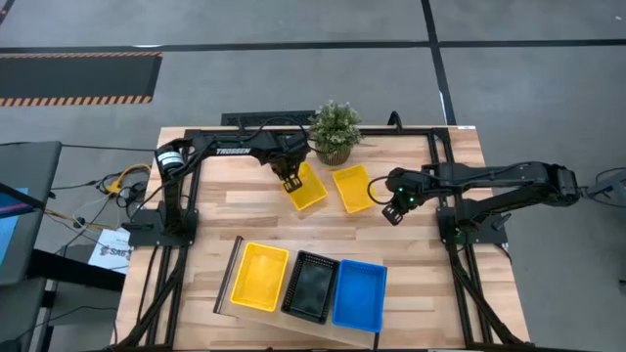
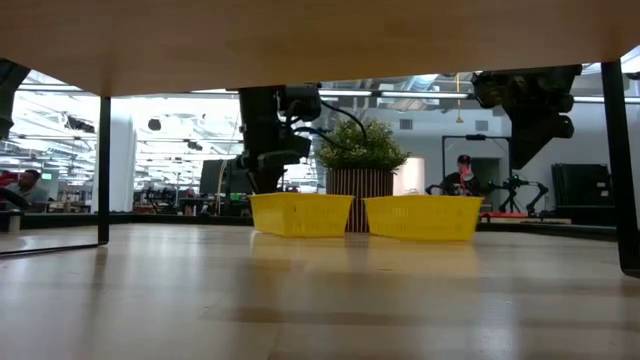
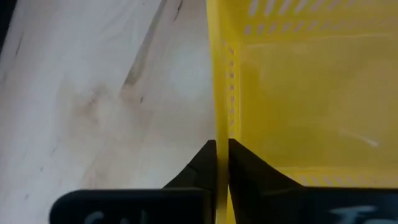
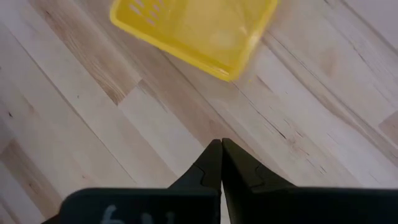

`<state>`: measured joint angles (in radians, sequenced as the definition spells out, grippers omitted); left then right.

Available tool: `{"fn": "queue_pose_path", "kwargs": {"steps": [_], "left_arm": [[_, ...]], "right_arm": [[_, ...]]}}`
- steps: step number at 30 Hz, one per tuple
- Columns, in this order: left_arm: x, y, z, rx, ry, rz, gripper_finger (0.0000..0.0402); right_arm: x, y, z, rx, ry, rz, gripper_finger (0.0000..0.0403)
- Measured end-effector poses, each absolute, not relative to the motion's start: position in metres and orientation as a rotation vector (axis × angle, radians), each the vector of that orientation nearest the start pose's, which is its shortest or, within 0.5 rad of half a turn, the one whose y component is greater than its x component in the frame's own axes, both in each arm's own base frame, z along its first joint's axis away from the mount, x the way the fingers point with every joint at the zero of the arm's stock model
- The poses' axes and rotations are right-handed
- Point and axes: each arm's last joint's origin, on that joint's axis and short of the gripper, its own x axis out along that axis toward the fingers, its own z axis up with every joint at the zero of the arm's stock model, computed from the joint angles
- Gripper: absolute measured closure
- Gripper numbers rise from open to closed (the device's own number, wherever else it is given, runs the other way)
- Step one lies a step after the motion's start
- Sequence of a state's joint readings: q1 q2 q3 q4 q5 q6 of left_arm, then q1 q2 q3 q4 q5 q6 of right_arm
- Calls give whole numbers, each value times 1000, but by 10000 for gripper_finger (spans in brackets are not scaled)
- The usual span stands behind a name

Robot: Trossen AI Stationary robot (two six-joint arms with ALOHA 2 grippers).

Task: Stack baskets on shelf by color
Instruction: Stack the left yellow bin on top of the yellow bin on the shelf

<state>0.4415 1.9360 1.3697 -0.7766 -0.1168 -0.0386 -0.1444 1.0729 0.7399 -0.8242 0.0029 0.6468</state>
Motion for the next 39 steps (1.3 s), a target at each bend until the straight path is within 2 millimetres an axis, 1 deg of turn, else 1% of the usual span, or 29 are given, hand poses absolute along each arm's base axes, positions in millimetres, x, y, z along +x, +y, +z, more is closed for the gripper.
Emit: {"fn": "queue_pose_path", "kwargs": {"steps": [5, 8, 13, 18, 20, 26, 29, 35, 39], "left_arm": [[339, 155, 185, -276, 1320, 455, 400], [341, 151, 196, -279, 1307, 457, 401], [345, 146, 219, -264, 1317, 451, 401], [348, 143, 248, -235, 1332, 451, 401], [349, 142, 261, -219, 1335, 446, 401], [351, 142, 307, -201, 1269, 451, 401], [349, 142, 331, -172, 1242, 435, 401], [332, 132, 376, -121, 1266, 385, 401], [322, 120, 410, -107, 1206, 359, 401]], "right_arm": [[182, -27, 224, 653, 1076, -501, 377], [182, -27, 224, 653, 1075, -500, 377], [182, -27, 224, 653, 1075, -500, 377], [182, -27, 224, 653, 1076, -500, 377], [182, -27, 224, 653, 1076, -500, 377], [182, -27, 224, 648, 1077, -497, 377], [182, -27, 224, 636, 1079, -489, 377], [182, -27, 224, 630, 1081, -485, 377], [182, -27, 224, 619, 1082, -477, 377]]}}
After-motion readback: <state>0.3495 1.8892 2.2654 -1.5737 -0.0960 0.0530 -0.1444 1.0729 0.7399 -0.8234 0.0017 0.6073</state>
